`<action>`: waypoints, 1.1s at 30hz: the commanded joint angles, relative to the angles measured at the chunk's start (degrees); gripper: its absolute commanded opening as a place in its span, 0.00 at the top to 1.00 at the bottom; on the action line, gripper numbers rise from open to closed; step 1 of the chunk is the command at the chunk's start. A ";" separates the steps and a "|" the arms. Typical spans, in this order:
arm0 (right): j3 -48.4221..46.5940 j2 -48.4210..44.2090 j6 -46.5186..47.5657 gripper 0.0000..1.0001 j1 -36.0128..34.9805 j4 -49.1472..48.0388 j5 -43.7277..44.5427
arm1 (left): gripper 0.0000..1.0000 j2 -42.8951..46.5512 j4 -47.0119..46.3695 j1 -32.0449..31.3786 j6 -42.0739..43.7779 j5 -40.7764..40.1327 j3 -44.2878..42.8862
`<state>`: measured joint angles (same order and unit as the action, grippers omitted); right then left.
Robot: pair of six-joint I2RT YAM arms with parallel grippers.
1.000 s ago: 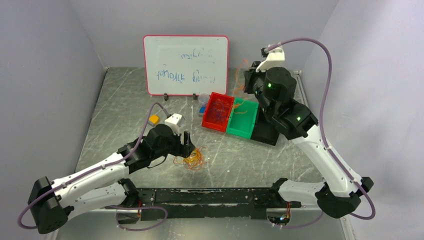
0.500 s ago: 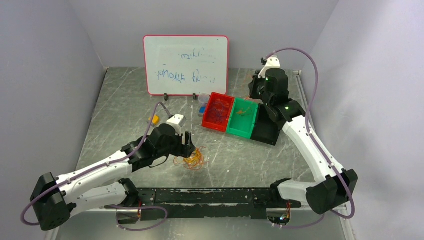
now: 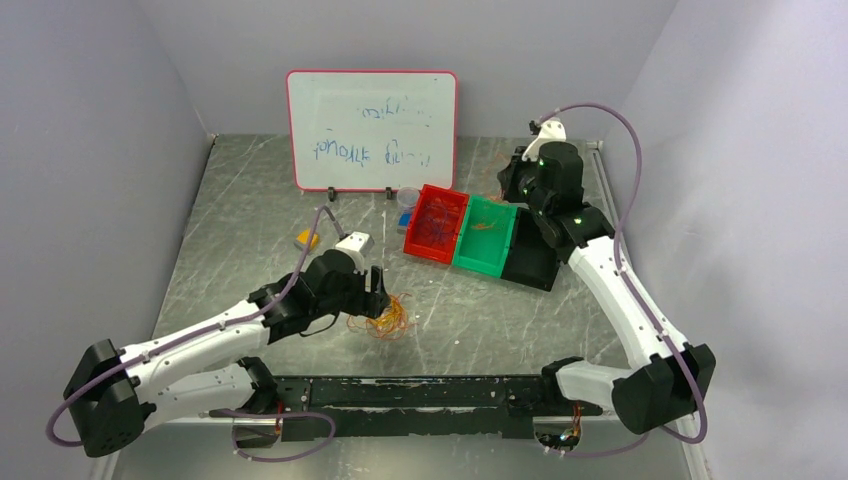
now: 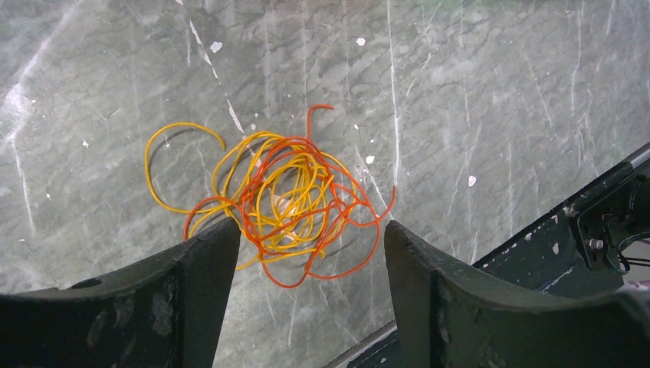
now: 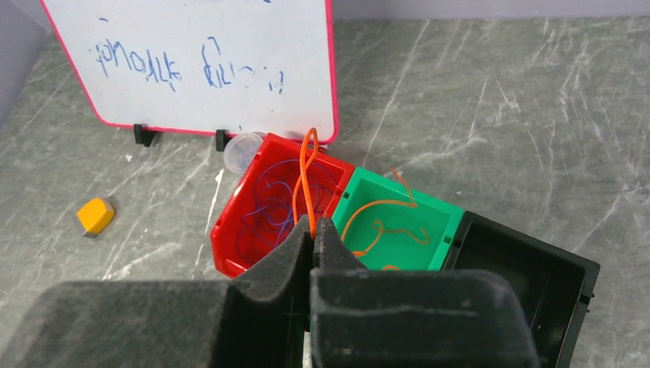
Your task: Untangle the cables
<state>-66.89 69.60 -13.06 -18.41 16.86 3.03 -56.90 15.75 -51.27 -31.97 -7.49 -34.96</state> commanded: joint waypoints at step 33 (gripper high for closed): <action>5.33 5.69 1.91 1.00 0.49 -0.79 -0.66 | 0.30 -1.36 -2.78 -0.33 -1.66 1.32 -1.11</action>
<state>-62.87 73.23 -12.56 -18.33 19.07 1.34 -58.50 13.91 -51.27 -32.88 -7.05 -34.96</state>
